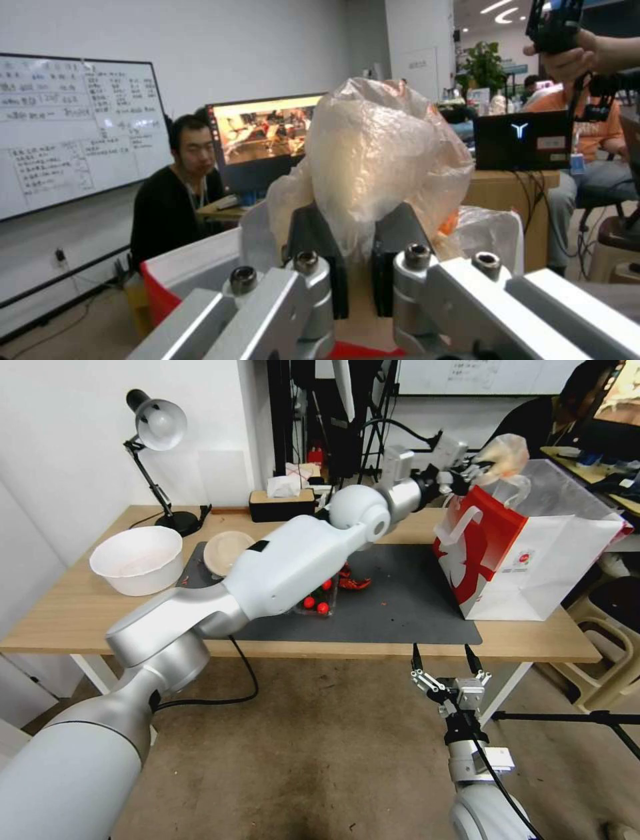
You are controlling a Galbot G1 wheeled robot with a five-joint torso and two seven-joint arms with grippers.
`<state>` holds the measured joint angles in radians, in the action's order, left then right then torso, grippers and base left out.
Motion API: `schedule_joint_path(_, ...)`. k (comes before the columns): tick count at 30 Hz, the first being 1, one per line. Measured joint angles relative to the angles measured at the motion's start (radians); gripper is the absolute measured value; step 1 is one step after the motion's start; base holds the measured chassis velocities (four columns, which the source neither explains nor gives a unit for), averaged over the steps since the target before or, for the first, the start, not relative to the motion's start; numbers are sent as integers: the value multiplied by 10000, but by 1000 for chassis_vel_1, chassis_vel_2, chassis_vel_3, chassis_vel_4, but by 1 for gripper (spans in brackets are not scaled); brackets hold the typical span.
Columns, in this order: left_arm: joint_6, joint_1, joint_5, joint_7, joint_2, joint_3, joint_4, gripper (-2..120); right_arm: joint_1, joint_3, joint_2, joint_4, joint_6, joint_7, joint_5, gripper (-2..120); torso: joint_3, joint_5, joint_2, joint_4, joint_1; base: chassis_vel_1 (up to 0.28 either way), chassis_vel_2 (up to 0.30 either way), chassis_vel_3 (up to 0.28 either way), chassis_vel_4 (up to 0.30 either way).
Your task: Pick up the trash from the table and place it into the takeout bag.
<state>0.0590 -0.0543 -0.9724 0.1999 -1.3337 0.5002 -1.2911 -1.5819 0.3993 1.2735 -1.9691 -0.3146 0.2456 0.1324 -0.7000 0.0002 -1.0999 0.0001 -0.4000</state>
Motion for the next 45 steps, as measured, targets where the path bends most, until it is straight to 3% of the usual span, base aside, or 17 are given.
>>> schedule_joint_path(4,0,-630,-130,124,-1119,384,1034,5,-15,-5,48,-64,28,25,-49,100,1,0,0,0,0,0,0,0,0)
schedule_joint_path(11,0,-956,-126,278,-2243,659,2022,5,-37,-11,110,-94,40,41,-104,100,1,0,-1,0,0,0,0,0,0)
schedule_joint_path(16,1,-1010,-80,303,-2718,702,2471,5,9,-35,158,-72,52,41,-117,100,0,-1,-1,-1,0,0,0,0,0)
schedule_joint_path(21,3,-1039,-53,279,-2770,890,2600,7,114,-106,123,13,87,40,-121,100,0,-1,-1,0,-1,0,0,0,0)
schedule_joint_path(32,25,-903,5,220,-2754,1057,2561,49,230,-171,131,104,102,31,-121,100,1,-1,-1,0,0,0,0,0,0)
schedule_joint_path(37,37,-916,6,197,-2747,1058,2550,63,230,-170,130,103,102,29,-121,100,1,-2,-1,0,0,0,0,0,0)
schedule_joint_path(39,41,-916,7,173,-2741,927,2506,76,215,-163,137,65,102,29,-121,100,1,-2,-1,-2,0,0,0,0,0)
schedule_joint_path(41,43,-916,8,171,-2739,907,2503,77,213,-163,139,60,102,30,-121,100,1,-2,-1,-1,0,0,0,0,0)
schedule_joint_path(45,60,-887,8,107,-2638,630,2448,95,197,-159,159,17,104,30,-121,100,1,-2,-1,-3,0,0,0,0,0)
